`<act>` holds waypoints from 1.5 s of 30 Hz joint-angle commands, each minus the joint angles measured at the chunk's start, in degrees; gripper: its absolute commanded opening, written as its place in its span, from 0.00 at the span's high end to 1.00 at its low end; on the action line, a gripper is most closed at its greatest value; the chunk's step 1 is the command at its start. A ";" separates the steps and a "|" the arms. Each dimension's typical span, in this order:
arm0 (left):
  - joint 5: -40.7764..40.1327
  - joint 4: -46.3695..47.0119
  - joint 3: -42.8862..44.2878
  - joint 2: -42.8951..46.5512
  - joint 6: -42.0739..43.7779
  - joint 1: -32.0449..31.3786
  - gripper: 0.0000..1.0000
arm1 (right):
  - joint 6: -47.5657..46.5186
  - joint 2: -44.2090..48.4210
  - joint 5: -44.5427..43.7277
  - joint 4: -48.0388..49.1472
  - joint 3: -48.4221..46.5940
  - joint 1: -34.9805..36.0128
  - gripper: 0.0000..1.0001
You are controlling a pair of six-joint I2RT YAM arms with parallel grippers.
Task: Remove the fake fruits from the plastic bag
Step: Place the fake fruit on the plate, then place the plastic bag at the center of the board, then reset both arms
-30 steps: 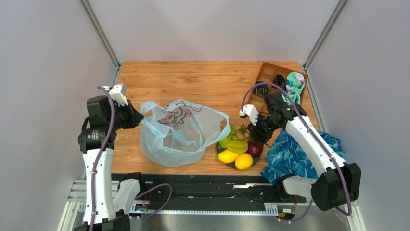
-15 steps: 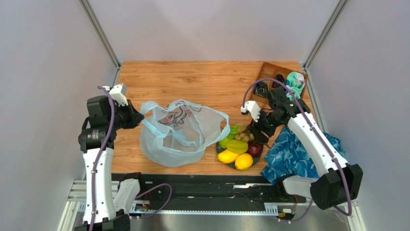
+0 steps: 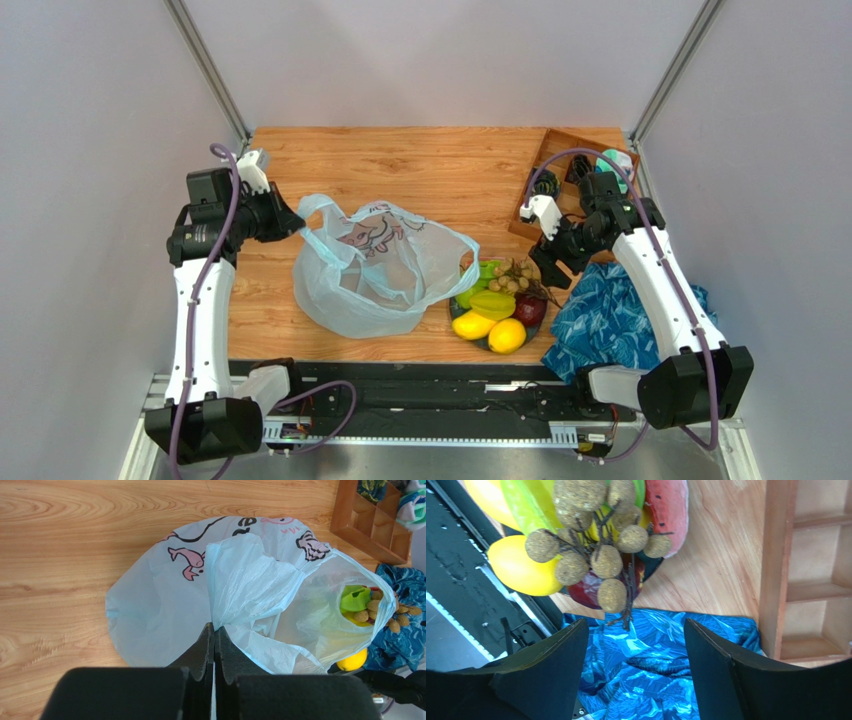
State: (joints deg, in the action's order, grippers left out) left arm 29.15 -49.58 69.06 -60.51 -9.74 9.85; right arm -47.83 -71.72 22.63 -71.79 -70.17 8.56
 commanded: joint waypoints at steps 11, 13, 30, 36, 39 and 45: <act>-2.07 6.16 22.67 -9.97 1.12 -3.96 1.00 | 32.44 1.42 -14.89 24.15 -7.68 -12.57 0.18; -2.51 6.25 25.41 -10.59 2.00 -4.13 0.81 | 34.81 0.10 -15.08 24.15 -8.66 -15.31 0.18; -1.99 9.07 2.24 13.13 10.79 -5.63 0.01 | 47.04 8.18 -15.60 25.91 10.22 -19.02 0.17; -3.04 7.49 -7.26 20.43 8.77 -5.63 0.01 | 45.82 11.17 -16.74 26.88 14.27 -19.02 0.17; -3.31 6.43 -8.93 21.75 8.77 -5.01 0.01 | 45.11 10.64 -17.18 26.79 14.45 -19.02 0.18; -3.31 6.96 -9.56 22.01 7.36 -3.96 0.01 | 45.11 7.66 -15.87 27.84 12.35 -19.02 0.20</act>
State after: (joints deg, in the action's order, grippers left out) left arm 25.82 -44.01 59.51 -38.65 -1.23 5.19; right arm -2.59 -62.50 6.59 -46.46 -55.55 -10.52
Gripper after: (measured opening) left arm 0.992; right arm 0.813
